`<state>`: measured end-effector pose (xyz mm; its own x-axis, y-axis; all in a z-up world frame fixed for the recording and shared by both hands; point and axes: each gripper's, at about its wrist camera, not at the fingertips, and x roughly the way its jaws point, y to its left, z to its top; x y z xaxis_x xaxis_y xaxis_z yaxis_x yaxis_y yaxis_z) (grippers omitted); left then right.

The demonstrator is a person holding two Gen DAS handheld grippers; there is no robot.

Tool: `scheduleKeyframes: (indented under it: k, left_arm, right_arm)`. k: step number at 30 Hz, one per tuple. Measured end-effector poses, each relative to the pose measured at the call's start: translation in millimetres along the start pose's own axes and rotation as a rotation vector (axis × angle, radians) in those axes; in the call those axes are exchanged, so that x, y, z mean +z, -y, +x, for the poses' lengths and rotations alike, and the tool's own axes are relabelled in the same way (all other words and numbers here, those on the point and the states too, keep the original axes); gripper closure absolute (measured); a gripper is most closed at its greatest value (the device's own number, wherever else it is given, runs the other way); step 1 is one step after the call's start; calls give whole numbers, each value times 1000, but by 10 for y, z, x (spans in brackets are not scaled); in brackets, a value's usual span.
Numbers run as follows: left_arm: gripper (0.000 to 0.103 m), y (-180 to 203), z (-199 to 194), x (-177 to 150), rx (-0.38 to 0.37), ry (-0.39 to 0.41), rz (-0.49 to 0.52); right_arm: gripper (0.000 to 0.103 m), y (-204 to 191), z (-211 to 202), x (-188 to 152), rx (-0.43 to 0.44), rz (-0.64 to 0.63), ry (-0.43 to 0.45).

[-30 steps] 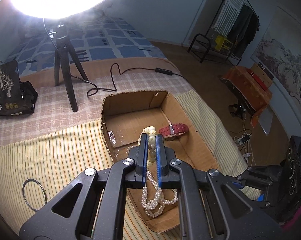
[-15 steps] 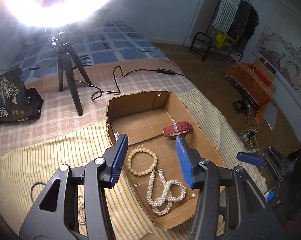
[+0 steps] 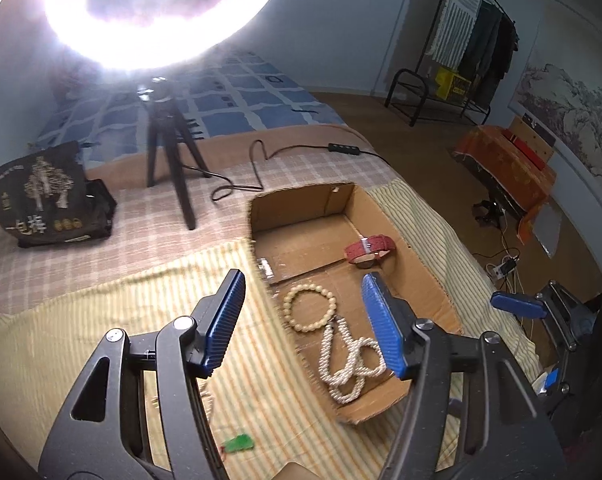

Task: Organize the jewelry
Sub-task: 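Open both tools to release bracelet and pearl into the box, then move both tools back toward the pearl strand and black bangle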

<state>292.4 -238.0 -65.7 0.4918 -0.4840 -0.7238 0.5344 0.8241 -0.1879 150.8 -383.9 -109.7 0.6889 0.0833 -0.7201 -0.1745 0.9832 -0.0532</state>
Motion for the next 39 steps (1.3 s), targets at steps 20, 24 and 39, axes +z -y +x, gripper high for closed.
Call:
scheduleKeyframes:
  k: [20, 24, 39]
  left_arm:
    - [40, -1002, -1106, -729, 98, 34, -62]
    - [40, -1171, -1211, -985, 107, 16, -99]
    - [40, -1759, -1081, -1431, 128, -20, -229]
  right_arm:
    - [0, -616, -68, 171, 95, -37, 17]
    - [0, -761, -71, 189, 125, -60, 34]
    - [12, -1266, 217, 82, 293, -103, -51]
